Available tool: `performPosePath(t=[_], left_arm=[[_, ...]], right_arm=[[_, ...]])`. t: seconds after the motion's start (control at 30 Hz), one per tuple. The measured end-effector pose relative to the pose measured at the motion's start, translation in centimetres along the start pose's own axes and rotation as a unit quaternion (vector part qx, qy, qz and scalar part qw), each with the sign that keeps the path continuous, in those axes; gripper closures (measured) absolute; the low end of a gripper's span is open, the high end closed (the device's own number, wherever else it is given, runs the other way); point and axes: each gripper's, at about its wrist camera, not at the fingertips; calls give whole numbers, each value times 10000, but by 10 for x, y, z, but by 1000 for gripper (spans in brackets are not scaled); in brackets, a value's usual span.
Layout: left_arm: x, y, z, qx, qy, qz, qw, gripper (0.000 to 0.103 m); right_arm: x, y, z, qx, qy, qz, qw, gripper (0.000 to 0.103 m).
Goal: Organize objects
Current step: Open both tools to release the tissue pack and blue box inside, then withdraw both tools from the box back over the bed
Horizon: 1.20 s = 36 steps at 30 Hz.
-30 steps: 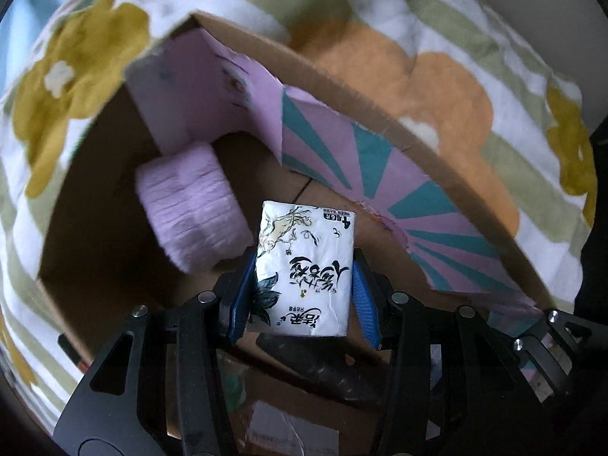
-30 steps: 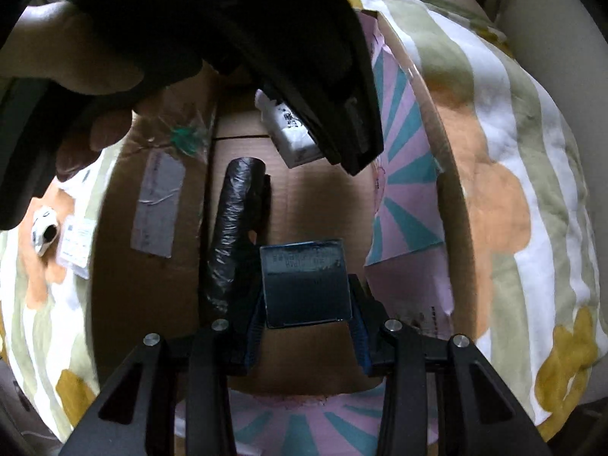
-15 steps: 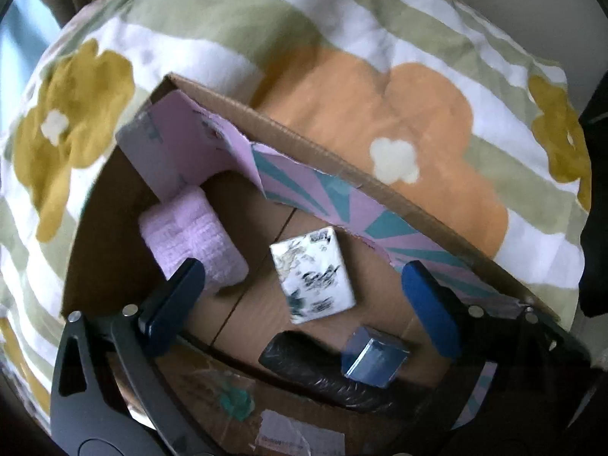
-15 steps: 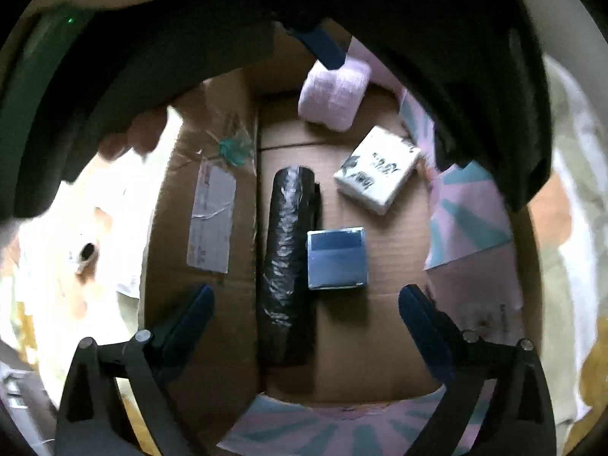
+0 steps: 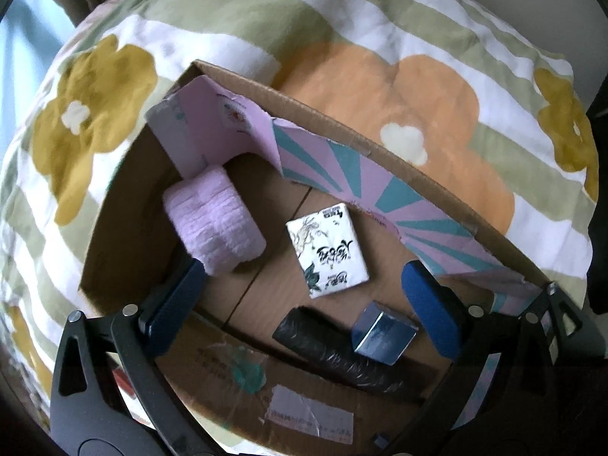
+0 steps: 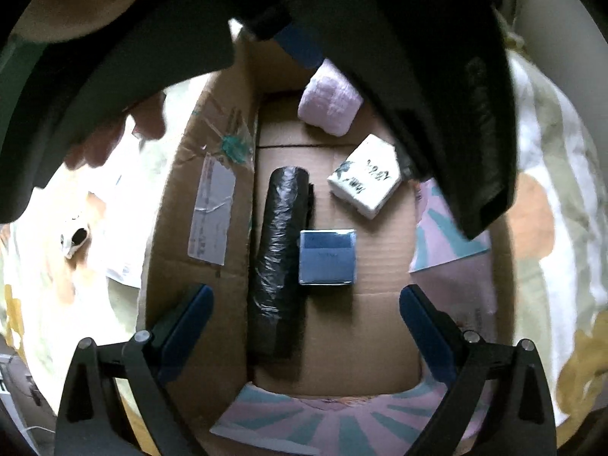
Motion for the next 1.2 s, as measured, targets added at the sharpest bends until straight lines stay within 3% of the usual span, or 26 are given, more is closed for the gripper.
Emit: performPosePath(t=[0.2, 0.47, 0.7, 1.0, 1.2], left_arm=[[2, 23, 3, -77, 199, -200, 9996, 0], [8, 68, 5, -228, 350, -472, 9980, 0], [28, 132, 5, -415, 502, -925, 9936, 0], [84, 242, 20, -1062, 954, -1600, 9767, 0], [144, 306, 40, -1327, 1664, -1835, 9597, 0]], right_arm=[[-4, 18, -16, 192, -135, -53, 9997, 5], [-6, 48, -34, 69, -468, -130, 9988, 5], [-33, 91, 13, 258, -529, -427, 9973, 5], [-40, 138, 66, 537, -258, -706, 9957, 5], [-49, 169, 111, 294, -154, -972, 9947, 5]])
Point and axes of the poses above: each gripper's, at about its wrist camera, not at the fingertips, and y roughly against the way its jaws point, z to its left, x to its underside, and after that the axes turned 13 degrees about -z, right-handed
